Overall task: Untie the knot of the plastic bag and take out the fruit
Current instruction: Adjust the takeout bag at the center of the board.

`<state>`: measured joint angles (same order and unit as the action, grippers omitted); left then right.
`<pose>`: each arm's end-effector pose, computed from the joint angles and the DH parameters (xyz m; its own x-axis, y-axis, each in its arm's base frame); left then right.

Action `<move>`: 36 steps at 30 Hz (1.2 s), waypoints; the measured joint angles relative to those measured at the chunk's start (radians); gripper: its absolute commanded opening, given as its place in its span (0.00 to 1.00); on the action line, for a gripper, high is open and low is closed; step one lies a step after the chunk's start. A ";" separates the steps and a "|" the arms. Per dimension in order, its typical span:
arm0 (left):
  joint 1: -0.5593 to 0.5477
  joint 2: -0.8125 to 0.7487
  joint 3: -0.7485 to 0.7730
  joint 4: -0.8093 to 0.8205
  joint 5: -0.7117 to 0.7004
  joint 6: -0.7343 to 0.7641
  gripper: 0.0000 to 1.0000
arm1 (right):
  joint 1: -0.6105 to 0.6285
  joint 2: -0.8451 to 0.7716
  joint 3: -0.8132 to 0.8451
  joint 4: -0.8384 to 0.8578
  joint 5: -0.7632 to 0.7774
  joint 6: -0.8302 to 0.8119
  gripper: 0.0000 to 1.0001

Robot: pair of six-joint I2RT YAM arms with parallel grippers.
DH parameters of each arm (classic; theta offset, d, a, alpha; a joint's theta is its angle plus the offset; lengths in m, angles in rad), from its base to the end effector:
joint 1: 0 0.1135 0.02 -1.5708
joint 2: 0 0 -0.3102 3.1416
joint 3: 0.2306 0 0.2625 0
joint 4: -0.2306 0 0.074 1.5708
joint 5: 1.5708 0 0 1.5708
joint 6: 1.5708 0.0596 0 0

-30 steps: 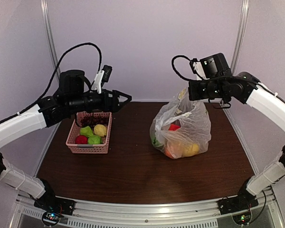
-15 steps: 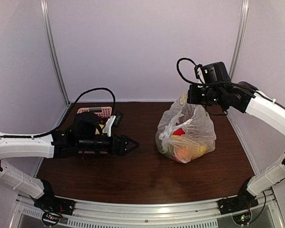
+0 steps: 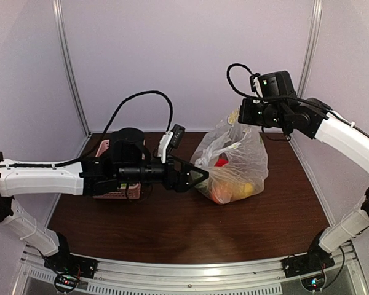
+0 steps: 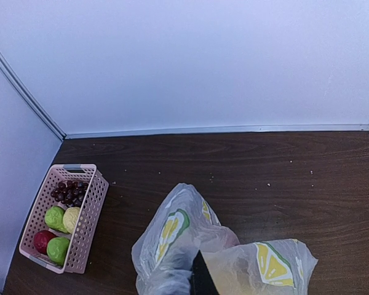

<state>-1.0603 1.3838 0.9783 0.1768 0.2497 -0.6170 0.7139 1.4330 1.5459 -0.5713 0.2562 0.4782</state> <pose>0.1577 -0.3118 0.3427 -0.6476 0.0089 -0.7620 0.7214 0.3293 -0.6092 0.2688 0.2129 0.4509 -0.5094 0.1477 -0.8478 -0.2559 0.9146 0.3131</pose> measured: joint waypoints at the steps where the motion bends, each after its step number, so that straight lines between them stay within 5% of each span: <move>1: 0.000 0.020 0.021 -0.006 -0.003 0.004 0.98 | 0.000 0.001 0.000 0.000 0.000 0.000 0.00; 8: -0.017 0.119 0.103 -0.059 -0.071 0.015 0.95 | 0.000 0.002 0.000 0.001 0.004 -0.001 0.00; 16: -0.024 0.121 0.109 -0.153 -0.217 0.003 0.61 | 0.000 0.002 -0.010 0.009 0.007 -0.001 0.00; 27: -0.017 0.121 0.111 -0.150 -0.234 -0.005 0.09 | 0.000 0.002 -0.042 0.023 0.007 -0.002 0.00; 31: 0.014 0.121 0.122 -0.157 -0.221 -0.010 0.00 | 0.000 0.002 -0.045 0.022 0.007 -0.011 0.00; 36: 0.101 0.130 0.186 -0.173 -0.174 0.019 0.00 | 0.000 0.005 -0.021 0.008 0.006 -0.058 0.00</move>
<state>-0.9596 1.5139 1.1645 0.0036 0.0761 -0.5976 0.7139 1.4376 1.5246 -0.5629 0.2619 0.4202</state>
